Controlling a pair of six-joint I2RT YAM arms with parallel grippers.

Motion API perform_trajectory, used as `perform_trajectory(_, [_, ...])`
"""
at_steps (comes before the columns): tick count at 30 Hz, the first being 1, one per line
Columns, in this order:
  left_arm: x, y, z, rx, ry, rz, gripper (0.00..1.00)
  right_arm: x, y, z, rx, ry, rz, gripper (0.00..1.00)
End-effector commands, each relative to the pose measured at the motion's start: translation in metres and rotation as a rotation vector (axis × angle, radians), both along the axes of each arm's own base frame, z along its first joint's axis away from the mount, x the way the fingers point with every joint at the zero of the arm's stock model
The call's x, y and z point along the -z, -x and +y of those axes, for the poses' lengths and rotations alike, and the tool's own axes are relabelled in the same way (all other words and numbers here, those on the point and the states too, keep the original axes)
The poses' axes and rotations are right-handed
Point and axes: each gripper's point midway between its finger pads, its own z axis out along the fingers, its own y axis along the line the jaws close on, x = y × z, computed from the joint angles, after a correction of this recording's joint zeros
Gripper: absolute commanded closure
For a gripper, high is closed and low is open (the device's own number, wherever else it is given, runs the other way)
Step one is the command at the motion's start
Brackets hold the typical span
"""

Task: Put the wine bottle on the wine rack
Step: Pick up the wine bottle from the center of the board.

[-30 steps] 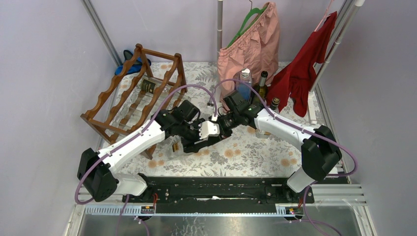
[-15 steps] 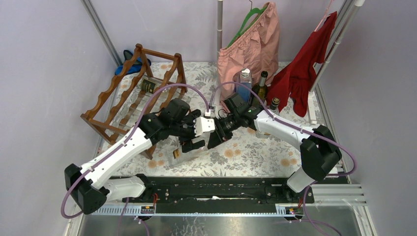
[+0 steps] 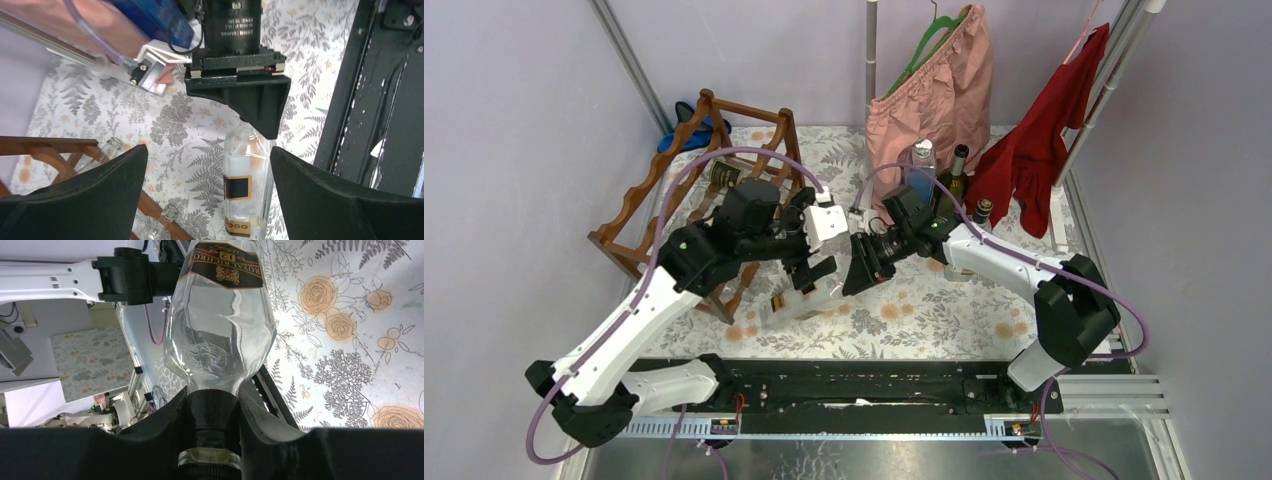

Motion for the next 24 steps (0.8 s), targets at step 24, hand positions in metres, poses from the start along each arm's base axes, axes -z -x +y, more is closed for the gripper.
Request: perform_trajectory(24, [-0.173, -0.021, 0.038, -0.369, 0.400, -0.246, 0.02, -0.140, -0.006, 0.015, 0.030, -0.478, -0.130, 1.00])
